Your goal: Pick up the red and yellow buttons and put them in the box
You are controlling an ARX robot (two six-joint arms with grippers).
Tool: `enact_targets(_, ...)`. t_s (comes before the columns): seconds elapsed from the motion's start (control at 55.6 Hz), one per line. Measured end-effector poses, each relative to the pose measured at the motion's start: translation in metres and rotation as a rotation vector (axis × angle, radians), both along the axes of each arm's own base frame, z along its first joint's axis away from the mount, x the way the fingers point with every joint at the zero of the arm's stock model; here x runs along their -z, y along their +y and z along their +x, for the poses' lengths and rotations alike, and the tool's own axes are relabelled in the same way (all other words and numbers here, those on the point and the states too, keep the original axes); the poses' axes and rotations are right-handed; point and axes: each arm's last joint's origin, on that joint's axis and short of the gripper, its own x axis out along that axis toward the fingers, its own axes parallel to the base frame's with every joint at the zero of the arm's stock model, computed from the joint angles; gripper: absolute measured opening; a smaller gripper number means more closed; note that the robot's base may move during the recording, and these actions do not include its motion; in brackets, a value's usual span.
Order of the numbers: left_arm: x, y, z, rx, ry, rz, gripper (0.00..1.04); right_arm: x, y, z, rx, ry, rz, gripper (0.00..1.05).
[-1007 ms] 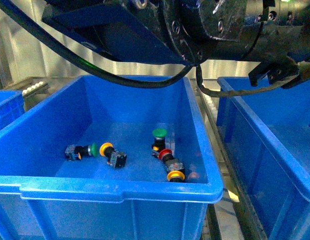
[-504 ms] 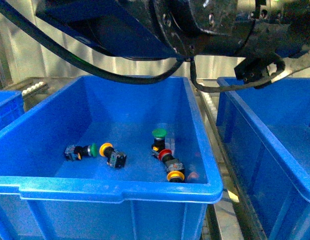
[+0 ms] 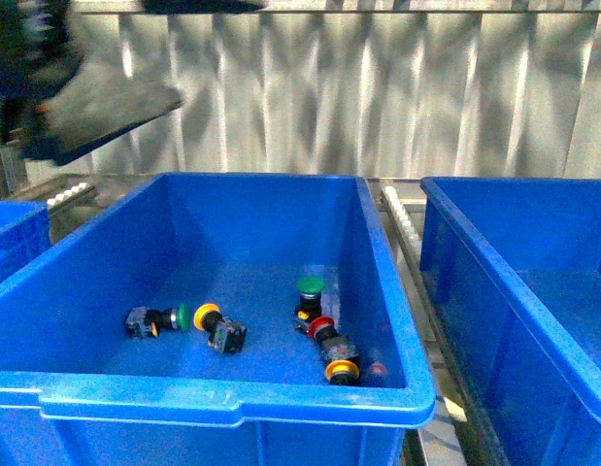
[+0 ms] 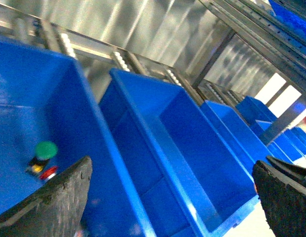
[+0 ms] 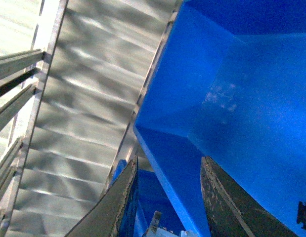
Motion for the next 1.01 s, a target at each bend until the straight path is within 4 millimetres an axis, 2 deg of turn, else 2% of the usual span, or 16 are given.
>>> enact_targets(0.126,0.026,0.041,-0.044,-0.102,0.026,-0.015,0.97,-0.006,0.003,-0.005,0.001,-0.013,-0.035,0.32)
enact_targets(0.162,0.036,0.048,-0.058,-0.197,0.027,0.003,0.95,-0.007,0.004,-0.007,0.009,-0.015,-0.047,0.32)
enact_targets(0.252,0.066,0.063,-0.095,-0.57,0.06,0.18,0.79,-0.008,0.009,-0.01,0.001,-0.014,-0.078,0.32)
enact_targets(0.306,0.083,0.073,-0.115,-0.69,0.049,0.276,0.7,-0.008,0.012,-0.011,-0.007,-0.009,-0.093,0.32)
enact_targets(0.324,0.095,0.077,-0.122,-0.72,0.057,0.325,0.66,-0.007,0.013,-0.012,-0.008,-0.006,-0.099,0.32)
enact_targets(0.414,0.128,0.092,-0.151,-0.767,0.058,0.411,0.5,-0.005,0.018,-0.014,-0.009,0.006,-0.122,0.32)
enact_targets(0.486,0.152,0.094,-0.168,-0.773,0.047,0.438,0.36,-0.003,0.023,-0.015,-0.017,0.014,-0.141,0.32)
enact_targets(0.558,0.15,0.094,-0.173,-0.778,-0.02,0.432,0.2,-0.004,0.029,-0.017,-0.023,0.012,-0.164,0.32)
enact_targets(0.666,0.151,0.094,-0.174,-0.783,-0.033,0.432,0.02,-0.002,0.036,-0.021,-0.031,0.008,-0.191,0.32)
enact_targets(0.899,0.162,0.094,-0.174,-0.782,-0.033,0.44,0.03,0.008,0.048,-0.026,-0.056,0.042,-0.275,0.31)
enact_targets(1.007,0.161,0.094,-0.174,-0.784,-0.042,0.438,0.03,0.007,0.051,-0.03,-0.052,0.045,-0.302,0.31)
